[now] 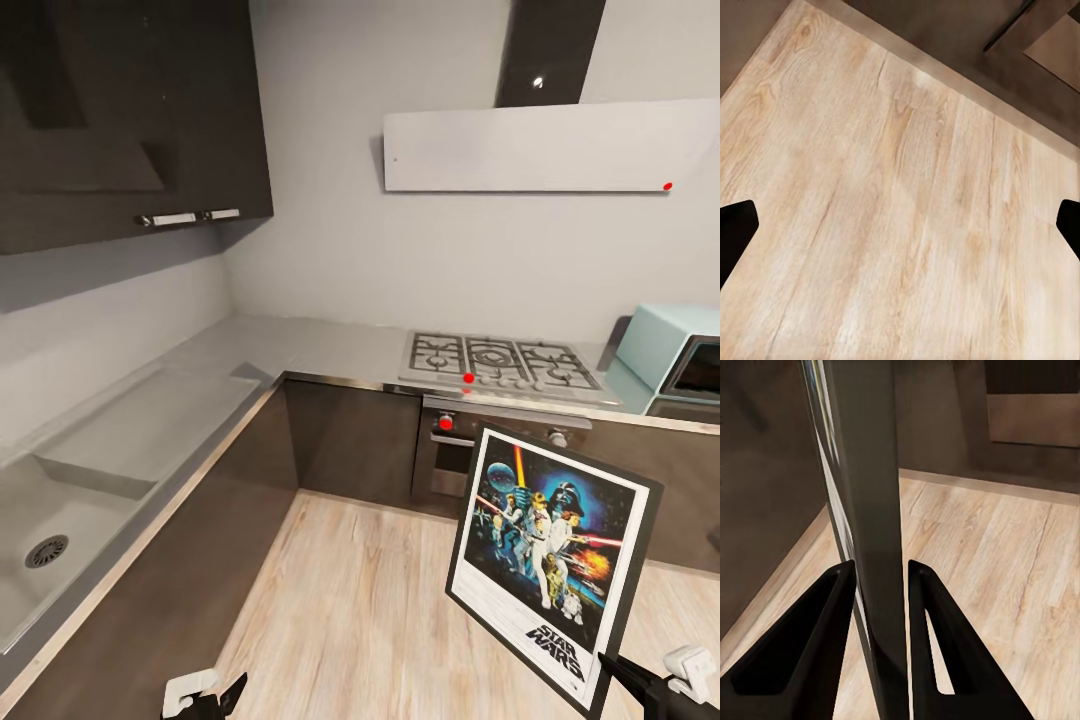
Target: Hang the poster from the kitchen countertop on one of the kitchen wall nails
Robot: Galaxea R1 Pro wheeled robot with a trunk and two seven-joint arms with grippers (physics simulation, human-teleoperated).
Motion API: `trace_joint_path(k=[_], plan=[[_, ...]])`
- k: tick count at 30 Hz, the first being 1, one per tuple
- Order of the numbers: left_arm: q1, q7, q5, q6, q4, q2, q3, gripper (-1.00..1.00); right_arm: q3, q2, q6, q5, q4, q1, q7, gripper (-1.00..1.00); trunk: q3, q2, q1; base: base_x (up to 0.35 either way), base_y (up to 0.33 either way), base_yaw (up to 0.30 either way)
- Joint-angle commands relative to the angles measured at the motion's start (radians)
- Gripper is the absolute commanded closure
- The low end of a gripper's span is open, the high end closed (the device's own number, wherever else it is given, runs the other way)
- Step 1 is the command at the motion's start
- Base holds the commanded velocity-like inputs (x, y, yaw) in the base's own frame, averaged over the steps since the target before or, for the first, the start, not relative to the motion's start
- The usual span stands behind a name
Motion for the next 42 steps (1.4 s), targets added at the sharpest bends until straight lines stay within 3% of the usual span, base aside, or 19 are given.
trace_joint_path(k=[1,14,42], plan=[[-0.001,-0.003,0.01,-0.004,0.0,0.001,-0.008,-1.0,-0.002,0.0,-0.006,0.0,0.001,-0.001,0.004,1.0,-0.002,-0.002,0.001,0.0,0.0,0.0],[-0.001,-0.003,0.01,-0.004,0.0,0.001,-0.008,-1.0,-0.001,0.0,-0.006,0.0,0.001,-0.001,0.004,1.0,0.001,-0.002,0.001,0.0,0.0,0.0],[-0.001,-0.003,0.01,-0.004,0.0,0.001,-0.007,-1.0,-0.001,0.001,-0.006,0.0,0.001,-0.001,0.004,1.0,0.046,-0.002,0.001,0.0,0.0,0.0]])
